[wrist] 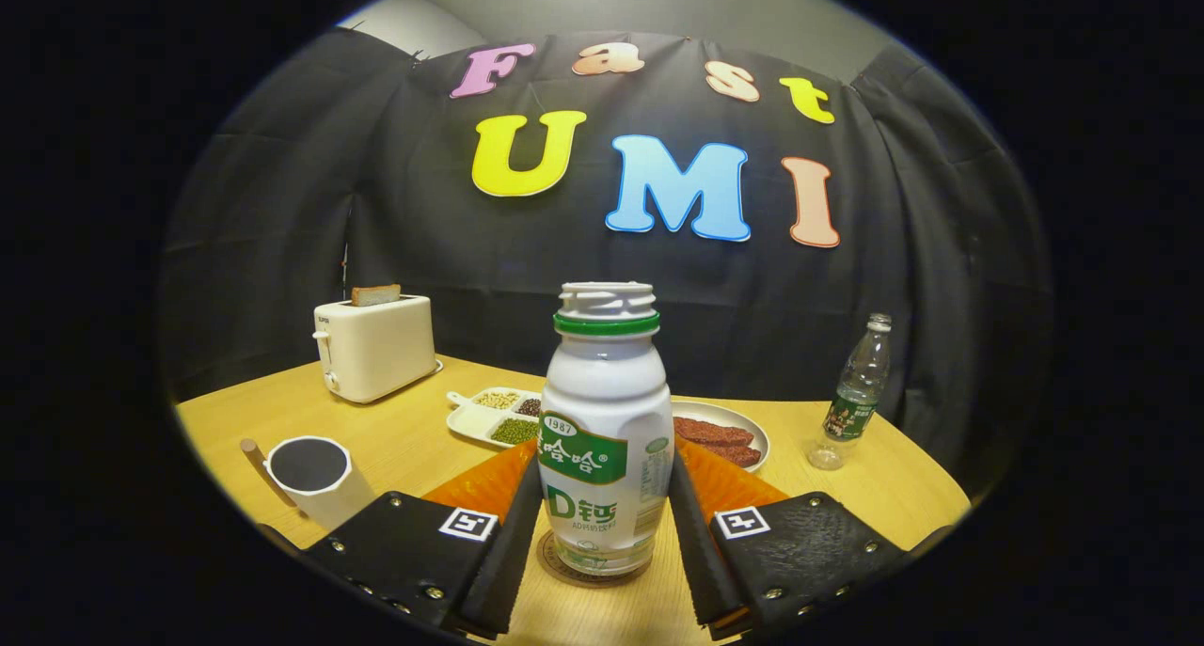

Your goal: Take the bottle from table, then pour the juice into the cup, finally place the bottle on the coaster

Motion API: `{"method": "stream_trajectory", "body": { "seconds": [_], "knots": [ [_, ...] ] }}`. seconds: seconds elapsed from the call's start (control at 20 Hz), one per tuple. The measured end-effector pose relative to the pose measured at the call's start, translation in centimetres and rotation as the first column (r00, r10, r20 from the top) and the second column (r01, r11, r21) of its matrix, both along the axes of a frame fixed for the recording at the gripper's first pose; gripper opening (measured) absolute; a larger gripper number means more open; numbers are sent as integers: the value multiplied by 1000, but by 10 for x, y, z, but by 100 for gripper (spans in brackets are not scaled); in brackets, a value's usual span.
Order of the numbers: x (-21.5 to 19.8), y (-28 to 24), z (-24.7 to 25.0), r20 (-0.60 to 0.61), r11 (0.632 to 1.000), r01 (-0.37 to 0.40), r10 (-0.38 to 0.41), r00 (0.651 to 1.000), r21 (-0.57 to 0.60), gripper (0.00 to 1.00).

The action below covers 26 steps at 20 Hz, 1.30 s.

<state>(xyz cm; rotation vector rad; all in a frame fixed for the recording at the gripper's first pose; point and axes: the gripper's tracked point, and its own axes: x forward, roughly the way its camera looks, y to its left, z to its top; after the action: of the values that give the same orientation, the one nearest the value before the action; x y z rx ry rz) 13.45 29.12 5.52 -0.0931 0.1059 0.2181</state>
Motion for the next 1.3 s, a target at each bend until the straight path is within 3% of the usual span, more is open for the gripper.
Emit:
{"method": "stream_trajectory", "body": {
  "seconds": [1.1,1.3],
  "knots": [
    [26,5,-35,-21,999,-22,23,1000,40,70],
    [26,5,-40,-23,999,-32,33,999,32,75]
  ]
}}
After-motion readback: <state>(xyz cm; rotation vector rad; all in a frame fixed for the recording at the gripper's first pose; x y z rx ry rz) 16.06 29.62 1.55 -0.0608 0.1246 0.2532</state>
